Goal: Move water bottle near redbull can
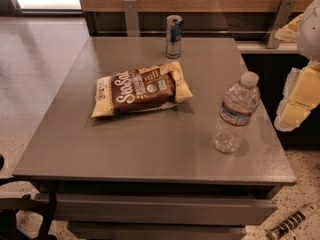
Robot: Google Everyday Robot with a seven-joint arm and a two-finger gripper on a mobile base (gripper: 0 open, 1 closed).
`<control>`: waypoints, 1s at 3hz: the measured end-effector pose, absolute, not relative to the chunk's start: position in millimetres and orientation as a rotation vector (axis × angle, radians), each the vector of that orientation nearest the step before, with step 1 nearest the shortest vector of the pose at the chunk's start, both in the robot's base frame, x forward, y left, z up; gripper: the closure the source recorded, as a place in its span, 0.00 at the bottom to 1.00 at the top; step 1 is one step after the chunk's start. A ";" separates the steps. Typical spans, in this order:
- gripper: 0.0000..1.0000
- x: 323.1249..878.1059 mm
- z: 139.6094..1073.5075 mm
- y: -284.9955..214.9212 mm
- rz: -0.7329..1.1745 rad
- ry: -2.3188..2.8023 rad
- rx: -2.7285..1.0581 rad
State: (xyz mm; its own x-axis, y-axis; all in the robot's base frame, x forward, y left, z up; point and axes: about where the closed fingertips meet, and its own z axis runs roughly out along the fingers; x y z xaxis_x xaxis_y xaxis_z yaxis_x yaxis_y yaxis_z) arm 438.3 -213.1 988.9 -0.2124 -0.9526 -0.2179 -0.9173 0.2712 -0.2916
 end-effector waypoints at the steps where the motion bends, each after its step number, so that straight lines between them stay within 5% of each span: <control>1: 0.00 438.3 988.8 -213.2 -0.137 2.196 -1.701; 3: 0.00 439.0 971.8 -228.8 0.191 2.029 -1.664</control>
Offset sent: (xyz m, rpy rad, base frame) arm 0.0004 -0.0210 -0.0174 0.3522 0.0532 0.1150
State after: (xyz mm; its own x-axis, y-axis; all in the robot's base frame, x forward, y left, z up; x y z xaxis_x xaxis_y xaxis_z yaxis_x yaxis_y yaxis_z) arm 439.0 -228.8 971.8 -0.1232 -0.8778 -0.4629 -0.9489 0.2408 -0.2041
